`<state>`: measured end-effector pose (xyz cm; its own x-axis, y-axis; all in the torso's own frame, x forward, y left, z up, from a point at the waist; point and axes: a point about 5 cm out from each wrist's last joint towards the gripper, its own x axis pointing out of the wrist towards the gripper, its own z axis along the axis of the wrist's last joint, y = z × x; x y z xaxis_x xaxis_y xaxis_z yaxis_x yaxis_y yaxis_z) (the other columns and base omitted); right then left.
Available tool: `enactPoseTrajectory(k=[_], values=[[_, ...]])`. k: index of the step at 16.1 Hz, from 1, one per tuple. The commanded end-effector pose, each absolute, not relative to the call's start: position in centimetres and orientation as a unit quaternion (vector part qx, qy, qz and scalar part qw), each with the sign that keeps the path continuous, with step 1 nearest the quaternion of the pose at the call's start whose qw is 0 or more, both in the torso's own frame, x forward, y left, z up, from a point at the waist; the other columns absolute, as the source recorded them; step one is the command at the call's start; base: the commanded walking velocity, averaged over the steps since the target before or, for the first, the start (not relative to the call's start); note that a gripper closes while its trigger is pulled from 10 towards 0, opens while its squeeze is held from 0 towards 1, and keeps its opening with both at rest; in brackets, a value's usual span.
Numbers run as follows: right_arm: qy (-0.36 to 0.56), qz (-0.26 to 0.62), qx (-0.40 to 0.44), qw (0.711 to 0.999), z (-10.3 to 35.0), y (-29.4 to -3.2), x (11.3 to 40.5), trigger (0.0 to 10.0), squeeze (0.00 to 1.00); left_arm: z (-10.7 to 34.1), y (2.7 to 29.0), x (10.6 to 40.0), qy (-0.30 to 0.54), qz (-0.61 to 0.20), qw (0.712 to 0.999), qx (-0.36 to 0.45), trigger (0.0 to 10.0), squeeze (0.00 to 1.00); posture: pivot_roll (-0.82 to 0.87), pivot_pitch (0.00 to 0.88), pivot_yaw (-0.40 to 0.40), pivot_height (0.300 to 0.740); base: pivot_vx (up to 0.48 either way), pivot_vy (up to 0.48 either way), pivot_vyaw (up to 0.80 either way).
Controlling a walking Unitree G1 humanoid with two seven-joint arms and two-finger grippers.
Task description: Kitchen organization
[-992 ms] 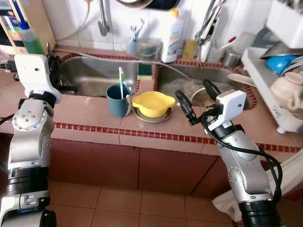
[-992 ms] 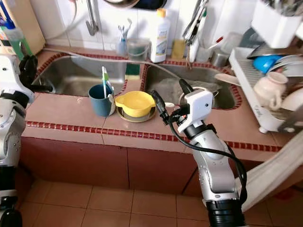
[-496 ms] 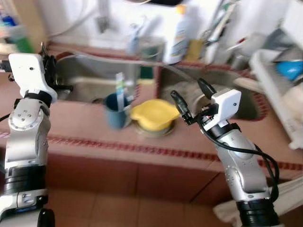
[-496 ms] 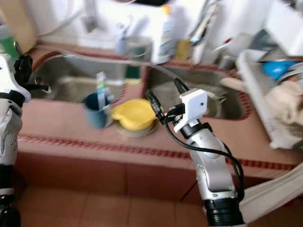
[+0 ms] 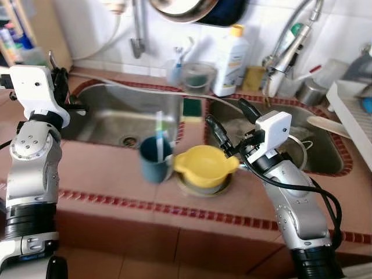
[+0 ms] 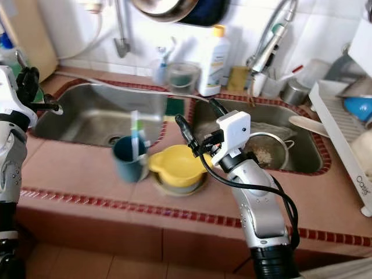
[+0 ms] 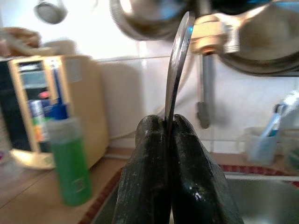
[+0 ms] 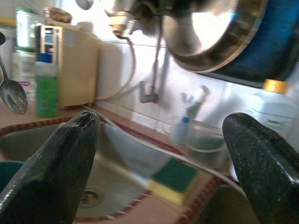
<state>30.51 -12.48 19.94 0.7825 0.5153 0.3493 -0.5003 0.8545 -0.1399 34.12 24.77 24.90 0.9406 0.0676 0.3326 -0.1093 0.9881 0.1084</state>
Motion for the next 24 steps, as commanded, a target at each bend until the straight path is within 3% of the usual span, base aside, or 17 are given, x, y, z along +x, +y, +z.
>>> enactPoseTrajectory(k=[1,7,10,17,21,24], values=[[-0.197,0.262,-0.026,0.944,20.4,-13.1,30.4,10.0,0.00,25.1,24.1,34.2,-0.169,0.033,0.983,0.065,10.0,0.00,-0.03,0.060,-0.023,0.740,0.315,0.000,0.00],[-0.156,0.324,-0.021,0.933,19.9,-12.5,29.2,10.0,0.00,24.3,24.0,34.7,-0.140,0.039,0.987,0.074,10.0,0.00,-0.04,0.056,-0.020,0.740,0.142,0.000,0.00],[-0.104,0.332,0.029,0.937,19.7,-13.7,28.7,10.0,0.00,23.4,22.8,35.5,-0.114,0.027,0.990,0.084,10.0,0.00,-0.07,0.046,-0.005,0.740,0.000,0.000,0.00],[-0.079,0.340,0.042,0.936,20.8,-15.4,27.0,10.0,0.00,22.1,20.1,36.7,-0.096,-0.018,0.989,0.109,10.0,0.00,-0.13,0.051,0.029,0.740,0.000,0.000,0.00],[-0.040,0.315,0.070,0.946,20.5,-16.8,27.2,10.0,0.00,21.9,19.0,37.4,-0.092,-0.032,0.989,0.112,10.0,0.00,-0.15,0.070,0.036,0.740,0.000,0.000,0.00],[-0.010,0.340,0.087,0.936,20.8,-17.5,27.7,10.0,0.00,21.7,17.6,38.1,-0.092,-0.052,0.986,0.127,10.0,0.00,-0.16,0.107,0.031,0.740,0.000,0.000,0.00]])
